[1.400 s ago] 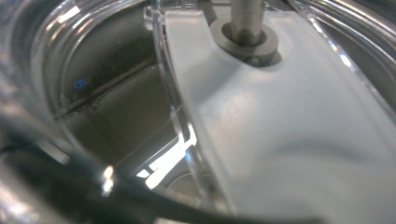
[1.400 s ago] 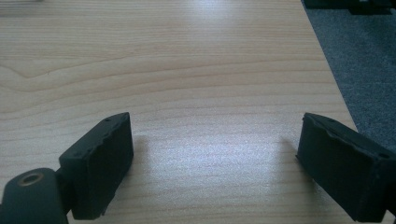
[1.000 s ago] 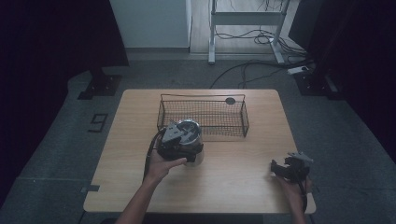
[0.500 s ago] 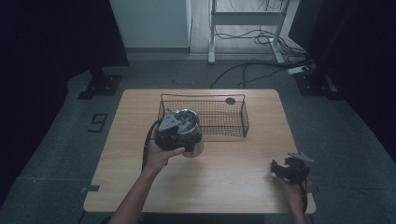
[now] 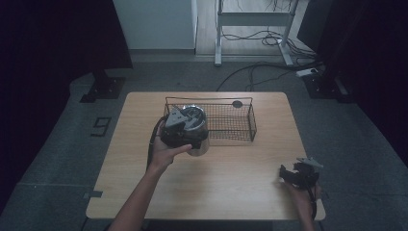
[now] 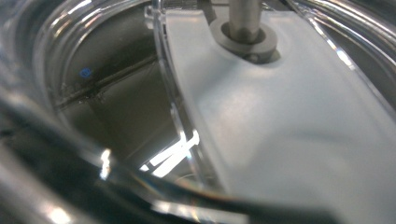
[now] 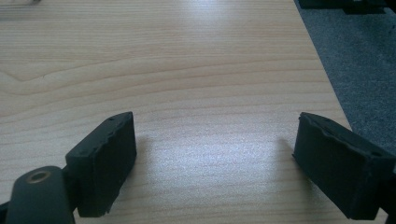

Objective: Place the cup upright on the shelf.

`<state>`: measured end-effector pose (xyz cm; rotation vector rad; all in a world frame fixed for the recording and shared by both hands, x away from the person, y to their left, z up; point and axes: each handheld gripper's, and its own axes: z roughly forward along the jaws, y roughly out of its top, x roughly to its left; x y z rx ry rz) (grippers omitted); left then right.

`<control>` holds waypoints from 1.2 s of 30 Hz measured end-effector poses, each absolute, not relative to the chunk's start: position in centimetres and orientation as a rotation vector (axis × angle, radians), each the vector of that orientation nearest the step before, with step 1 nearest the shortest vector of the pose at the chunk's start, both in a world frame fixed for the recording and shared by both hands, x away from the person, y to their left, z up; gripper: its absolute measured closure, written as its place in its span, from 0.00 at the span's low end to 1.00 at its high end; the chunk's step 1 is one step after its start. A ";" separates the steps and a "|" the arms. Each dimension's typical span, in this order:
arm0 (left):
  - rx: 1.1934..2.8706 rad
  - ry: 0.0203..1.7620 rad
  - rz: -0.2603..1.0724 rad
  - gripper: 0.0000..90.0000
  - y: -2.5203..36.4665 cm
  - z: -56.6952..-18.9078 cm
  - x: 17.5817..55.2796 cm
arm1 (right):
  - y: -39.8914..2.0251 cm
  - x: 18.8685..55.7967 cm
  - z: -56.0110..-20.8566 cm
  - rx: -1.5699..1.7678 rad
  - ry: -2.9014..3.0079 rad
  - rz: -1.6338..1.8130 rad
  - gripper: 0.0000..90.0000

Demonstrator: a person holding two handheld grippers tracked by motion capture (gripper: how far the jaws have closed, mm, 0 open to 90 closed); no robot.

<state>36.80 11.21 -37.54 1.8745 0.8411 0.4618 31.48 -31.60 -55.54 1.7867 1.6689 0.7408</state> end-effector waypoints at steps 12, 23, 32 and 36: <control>1.851 0.872 0.481 0.04 11.3 -37.0 38.5 | -31.6 31.5 -55.6 1.785 1.664 0.743 0.14; 1.844 0.916 0.496 0.04 11.9 -37.0 39.8 | -31.6 31.5 -55.6 1.785 1.661 0.744 0.14; 1.834 0.944 0.507 0.04 12.3 -36.9 40.8 | -31.6 31.5 -55.6 1.786 1.660 0.744 0.14; 1.830 0.950 0.504 0.04 12.3 -36.9 41.3 | -31.6 31.5 -55.6 1.786 1.660 0.745 0.14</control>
